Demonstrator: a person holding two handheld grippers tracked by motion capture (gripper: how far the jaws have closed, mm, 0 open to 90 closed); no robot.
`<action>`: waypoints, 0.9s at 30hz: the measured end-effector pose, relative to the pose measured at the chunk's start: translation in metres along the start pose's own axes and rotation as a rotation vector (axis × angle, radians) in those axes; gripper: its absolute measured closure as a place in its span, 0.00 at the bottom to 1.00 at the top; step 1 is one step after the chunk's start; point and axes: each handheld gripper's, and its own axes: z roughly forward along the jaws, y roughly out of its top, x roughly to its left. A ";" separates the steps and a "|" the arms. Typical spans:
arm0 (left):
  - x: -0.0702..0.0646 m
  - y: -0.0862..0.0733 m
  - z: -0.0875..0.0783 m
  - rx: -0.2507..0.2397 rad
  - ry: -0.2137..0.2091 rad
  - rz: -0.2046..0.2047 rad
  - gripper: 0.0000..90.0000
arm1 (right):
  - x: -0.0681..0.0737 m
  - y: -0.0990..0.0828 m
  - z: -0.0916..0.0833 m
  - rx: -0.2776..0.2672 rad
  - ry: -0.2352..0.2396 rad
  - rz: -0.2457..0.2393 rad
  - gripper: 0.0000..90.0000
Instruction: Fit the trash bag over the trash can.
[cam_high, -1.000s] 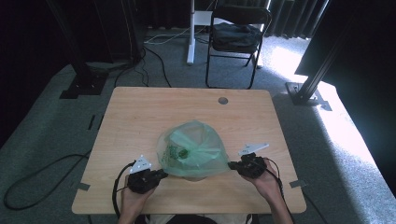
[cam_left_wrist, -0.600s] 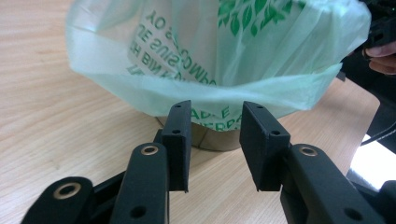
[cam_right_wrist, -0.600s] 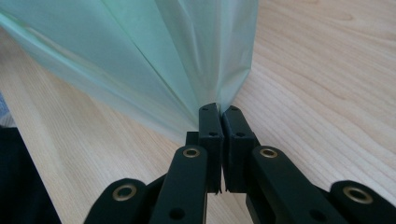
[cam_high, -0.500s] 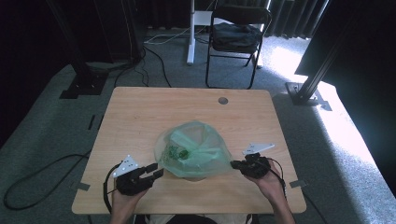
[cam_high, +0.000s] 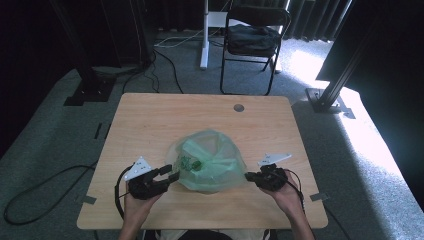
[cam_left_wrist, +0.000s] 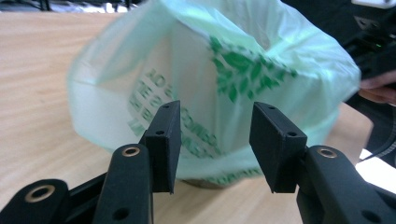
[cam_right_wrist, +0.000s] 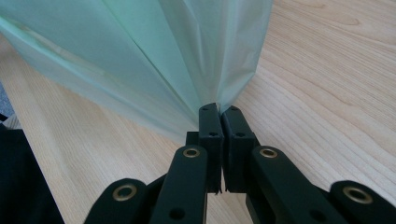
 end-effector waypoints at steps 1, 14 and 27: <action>0.001 0.000 0.003 0.010 -0.002 -0.002 0.61 | 0.000 0.000 0.000 -0.002 0.001 0.003 0.98; -0.001 -0.031 0.041 0.247 -0.035 0.021 1.00 | -0.003 -0.001 -0.001 0.001 -0.003 0.006 0.99; 0.015 -0.040 0.039 0.318 0.085 -0.026 1.00 | -0.009 -0.010 0.001 0.019 -0.015 0.031 1.00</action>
